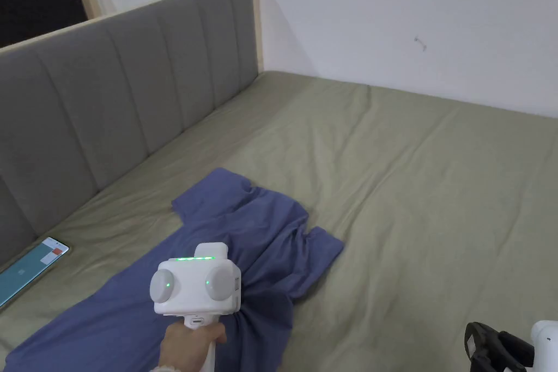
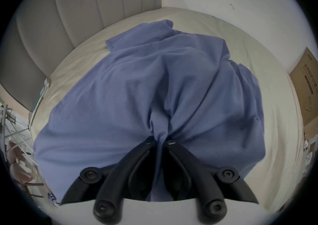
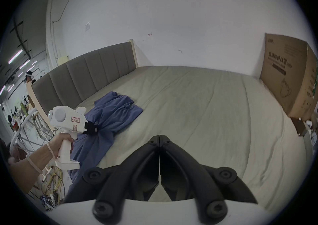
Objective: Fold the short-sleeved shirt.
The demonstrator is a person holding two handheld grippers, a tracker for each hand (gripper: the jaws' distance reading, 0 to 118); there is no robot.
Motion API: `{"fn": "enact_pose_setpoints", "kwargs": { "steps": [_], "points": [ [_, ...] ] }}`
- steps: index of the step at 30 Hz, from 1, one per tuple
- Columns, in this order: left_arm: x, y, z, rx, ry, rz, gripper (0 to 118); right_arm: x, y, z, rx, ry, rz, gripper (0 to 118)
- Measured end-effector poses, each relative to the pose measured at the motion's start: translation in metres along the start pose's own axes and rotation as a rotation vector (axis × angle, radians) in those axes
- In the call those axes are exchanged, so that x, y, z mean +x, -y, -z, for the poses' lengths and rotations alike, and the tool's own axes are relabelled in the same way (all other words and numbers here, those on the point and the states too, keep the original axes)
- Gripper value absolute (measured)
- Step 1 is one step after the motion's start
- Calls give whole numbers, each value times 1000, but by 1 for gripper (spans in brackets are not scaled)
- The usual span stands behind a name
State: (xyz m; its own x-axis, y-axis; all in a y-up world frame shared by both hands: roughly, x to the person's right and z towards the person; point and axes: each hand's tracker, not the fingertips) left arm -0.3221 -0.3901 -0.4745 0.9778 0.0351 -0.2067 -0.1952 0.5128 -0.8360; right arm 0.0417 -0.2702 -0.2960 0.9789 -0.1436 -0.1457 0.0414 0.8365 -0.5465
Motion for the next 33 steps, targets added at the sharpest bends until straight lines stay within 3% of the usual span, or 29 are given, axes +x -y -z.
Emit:
{"fn": "enact_pose_setpoints", "kwargs": {
  "steps": [3,6,10,13,19,27,30,33],
  "points": [
    [-3,-10,-6,-38,36,-94,6,3,2,-6,-4,-2,16,0],
    [-2,-17,-20,-38,53,-102,6,10,2,-15,1,18,21,0],
    [1,-20,-46,-14,261,-181,5,32,-3,-32,24,55,72,0],
    [31,-24,-71,3,362,-140,5,50,-6,-54,62,103,99,0],
    [165,-10,-142,51,624,106,5,97,-13,-122,170,265,159,0],
    [330,117,-241,-18,1014,474,5,158,5,-237,267,542,240,0],
    [364,178,-246,-83,1040,655,5,181,23,-266,276,614,302,0],
    [386,222,-228,-137,949,751,5,198,45,-278,252,647,365,0]
  ]
}}
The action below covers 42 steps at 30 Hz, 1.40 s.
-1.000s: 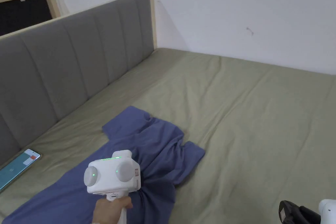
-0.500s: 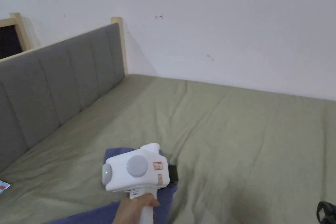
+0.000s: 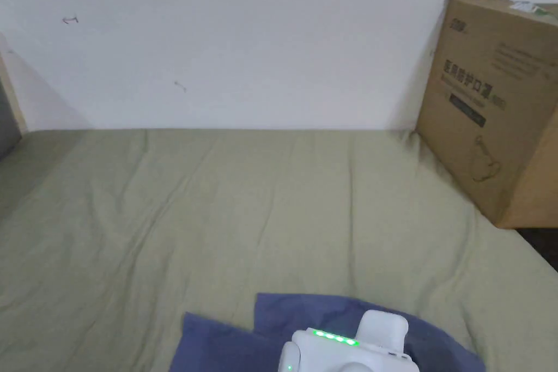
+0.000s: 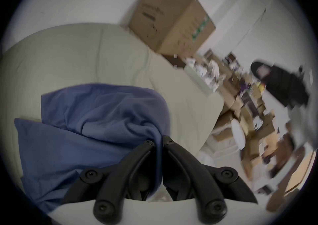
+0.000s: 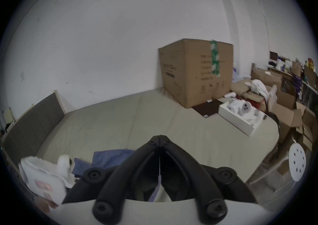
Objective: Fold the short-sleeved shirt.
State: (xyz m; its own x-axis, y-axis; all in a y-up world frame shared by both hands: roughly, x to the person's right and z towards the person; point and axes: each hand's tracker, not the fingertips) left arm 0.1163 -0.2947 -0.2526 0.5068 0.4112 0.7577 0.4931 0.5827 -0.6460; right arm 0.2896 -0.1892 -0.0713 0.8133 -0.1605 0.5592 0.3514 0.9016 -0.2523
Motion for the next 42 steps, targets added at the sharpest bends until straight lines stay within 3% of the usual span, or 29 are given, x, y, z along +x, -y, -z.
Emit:
{"fn": "enact_pose_setpoints", "kwargs": {
  "steps": [2,5,6,8,9,10,13,14,15,16,17,20,23,28,29,30,31,32,35,38,39,40,42],
  "points": [
    [3,8,24,-41,-130,63,6,12,11,5,-38,19,13,0],
    [-11,4,34,-50,-130,40,10,21,25,14,-81,28,26,0],
    [-15,-1,31,-60,-118,33,22,22,28,17,-93,23,29,0],
    [-19,-7,22,-57,-124,21,95,20,31,23,-113,17,27,0],
    [-20,-10,12,-10,-147,20,115,10,31,24,-124,5,20,0],
    [-21,-10,-1,28,-157,27,117,7,31,26,-127,-3,16,0],
    [-33,-15,-36,85,-201,4,97,-10,31,28,-133,-51,-11,0],
    [-41,-12,-47,98,-207,-4,80,-18,32,29,-138,-67,-21,0],
    [-50,-7,-59,118,-242,-26,53,-24,34,30,-141,-89,-27,0],
    [-57,0,-66,119,-281,-52,9,-30,36,30,-148,-109,-32,0],
    [-65,12,-71,121,-336,-75,0,-39,39,29,-157,-127,-37,0],
    [-95,44,-82,68,-379,-105,0,-56,49,33,-193,-174,-64,0],
    [-123,63,-92,73,-436,-226,0,-70,55,40,-218,-205,-93,0],
    [-166,38,-113,160,-509,-279,2,-82,53,56,-243,-243,-100,0],
    [-179,26,-114,162,-522,-278,16,-81,52,61,-245,-247,-98,0],
    [-195,11,-111,152,-526,-266,43,-83,51,64,-251,-254,-100,0],
    [-209,-1,-108,147,-533,-265,91,-84,51,67,-254,-257,-102,0],
    [-228,-14,-101,127,-535,-276,110,-85,51,69,-256,-256,-104,0],
    [-272,-34,-74,47,-538,-309,112,-83,52,76,-267,-252,-110,0],
    [-305,-34,-35,-81,-566,-369,105,-78,55,82,-289,-242,-109,0],
    [-313,-27,-24,-124,-559,-410,100,-76,57,85,-298,-231,-109,0],
    [-316,-21,-13,-149,-549,-446,85,-75,58,87,-307,-220,-109,0],
    [-294,-21,-21,-97,-632,-310,81,-68,61,94,-330,-201,-105,0]
  ]
}}
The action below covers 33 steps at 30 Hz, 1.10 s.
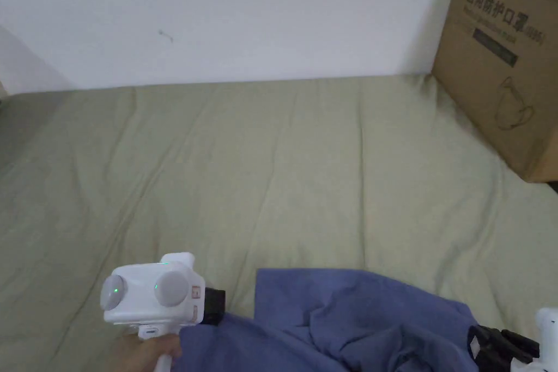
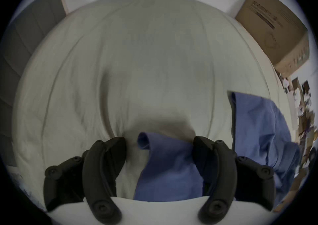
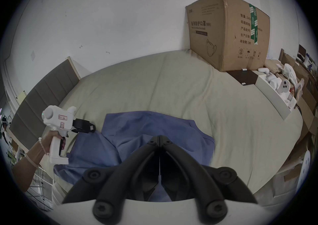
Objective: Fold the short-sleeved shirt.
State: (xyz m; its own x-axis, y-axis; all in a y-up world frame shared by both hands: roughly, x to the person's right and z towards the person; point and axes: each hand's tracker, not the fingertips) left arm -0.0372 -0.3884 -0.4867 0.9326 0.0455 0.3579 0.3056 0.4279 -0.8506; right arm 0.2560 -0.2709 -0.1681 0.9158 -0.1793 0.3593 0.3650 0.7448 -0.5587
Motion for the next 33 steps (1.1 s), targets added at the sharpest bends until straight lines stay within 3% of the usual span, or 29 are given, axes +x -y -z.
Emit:
{"fn": "enact_pose_setpoints", "kwargs": {
  "steps": [2,4,7,11,12,13,14,15,21,22,23,24,25,27,28,29,33],
  "points": [
    [2,3,-11,15,-23,12,48,4,-2,6,-15,-3,7,0],
    [-5,4,-20,36,-67,6,5,9,-10,18,-58,-33,0,0],
    [-22,6,-42,52,44,-126,5,10,-32,35,-101,-116,-29,0],
    [-23,9,-81,133,34,-73,5,3,-80,77,-149,-236,-86,3],
    [-22,11,-90,148,37,-63,5,0,-90,92,-160,-253,-108,17],
    [-19,11,-98,157,38,-55,5,-3,-99,110,-197,-265,-137,55],
    [-18,14,-108,177,43,-47,5,-9,-108,133,-267,-260,-176,84],
    [-17,17,-115,193,47,-38,5,-15,-112,158,-349,-266,-214,96],
    [-17,23,-132,213,34,-15,5,-19,-85,291,-678,-75,-282,91],
    [-18,23,-132,213,30,-13,5,-17,-77,300,-709,-51,-291,91],
    [-20,23,-131,213,22,-9,5,-17,-76,301,-651,-96,-296,91],
    [-21,22,-130,203,6,-8,5,-22,-87,293,-661,-72,-259,91],
    [-22,21,-128,204,-10,-17,5,-26,-92,287,-649,-63,-252,84],
    [-26,18,-127,212,-10,-41,5,-30,-94,272,-599,-40,-406,50],
    [-28,17,-129,211,1,-50,5,-29,-93,271,-600,-40,-423,17],
    [-27,16,-130,218,6,-51,5,-29,-93,272,-618,-37,-379,6],
    [-28,11,-146,240,-23,-34,5,-19,-110,261,-593,-49,-221,6]
  ]
}}
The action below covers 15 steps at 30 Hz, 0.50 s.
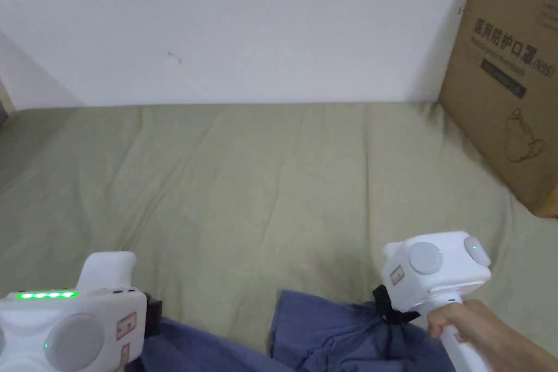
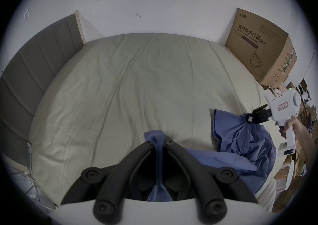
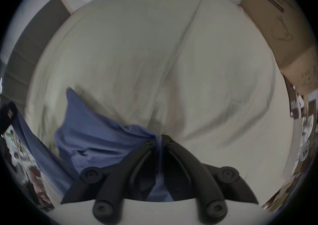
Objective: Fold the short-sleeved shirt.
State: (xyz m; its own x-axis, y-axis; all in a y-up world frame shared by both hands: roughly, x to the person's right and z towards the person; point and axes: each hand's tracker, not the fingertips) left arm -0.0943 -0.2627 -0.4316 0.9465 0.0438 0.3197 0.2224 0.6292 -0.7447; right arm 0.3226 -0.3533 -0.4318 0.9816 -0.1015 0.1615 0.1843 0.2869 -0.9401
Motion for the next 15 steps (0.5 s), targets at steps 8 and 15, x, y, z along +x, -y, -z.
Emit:
{"fn": "enact_pose_setpoints", "kwargs": {
  "steps": [8,15],
  "points": [
    [-35,-63,-67,182,-65,-45,5,41,-21,-172,314,-12,128,6],
    [-46,-147,-146,363,-139,-18,5,76,-32,-319,556,28,243,6]
  ]
}}
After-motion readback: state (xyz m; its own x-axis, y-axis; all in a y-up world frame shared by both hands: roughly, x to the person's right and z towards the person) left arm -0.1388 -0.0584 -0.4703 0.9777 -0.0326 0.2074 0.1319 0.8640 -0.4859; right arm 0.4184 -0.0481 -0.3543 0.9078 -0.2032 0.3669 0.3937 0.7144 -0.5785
